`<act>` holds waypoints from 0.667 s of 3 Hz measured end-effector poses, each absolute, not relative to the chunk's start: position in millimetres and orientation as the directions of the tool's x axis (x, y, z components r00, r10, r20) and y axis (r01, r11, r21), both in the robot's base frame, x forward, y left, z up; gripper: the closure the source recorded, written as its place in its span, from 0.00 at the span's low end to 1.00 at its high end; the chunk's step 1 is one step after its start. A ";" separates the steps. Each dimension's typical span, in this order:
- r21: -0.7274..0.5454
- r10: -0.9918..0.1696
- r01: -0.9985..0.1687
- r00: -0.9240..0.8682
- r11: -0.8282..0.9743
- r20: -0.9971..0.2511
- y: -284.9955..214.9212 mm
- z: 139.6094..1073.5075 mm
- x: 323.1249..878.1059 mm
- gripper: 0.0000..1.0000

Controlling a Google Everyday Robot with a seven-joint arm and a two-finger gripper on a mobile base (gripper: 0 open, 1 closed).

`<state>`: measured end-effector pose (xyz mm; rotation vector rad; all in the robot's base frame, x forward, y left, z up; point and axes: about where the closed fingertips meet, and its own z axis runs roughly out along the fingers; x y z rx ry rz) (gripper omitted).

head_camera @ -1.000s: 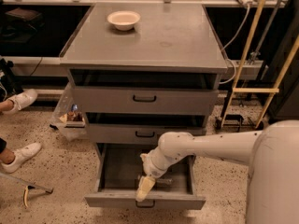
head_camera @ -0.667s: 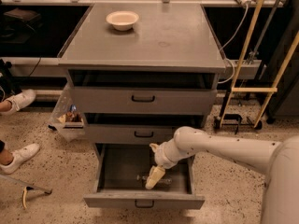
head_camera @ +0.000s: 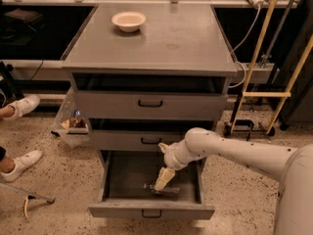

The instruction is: Pick water bottle from bottom drawer and place on counter

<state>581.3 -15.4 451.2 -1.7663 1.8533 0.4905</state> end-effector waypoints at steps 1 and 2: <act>-0.052 -0.769 -0.994 -0.046 0.101 -0.637 -16.9 419.5 590.7 0.00; 0.057 -0.700 -0.996 -0.093 0.075 -0.708 -10.4 362.0 596.0 0.00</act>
Offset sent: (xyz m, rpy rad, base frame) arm 0.1102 -0.0178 -0.2735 0.4260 0.3139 -0.1876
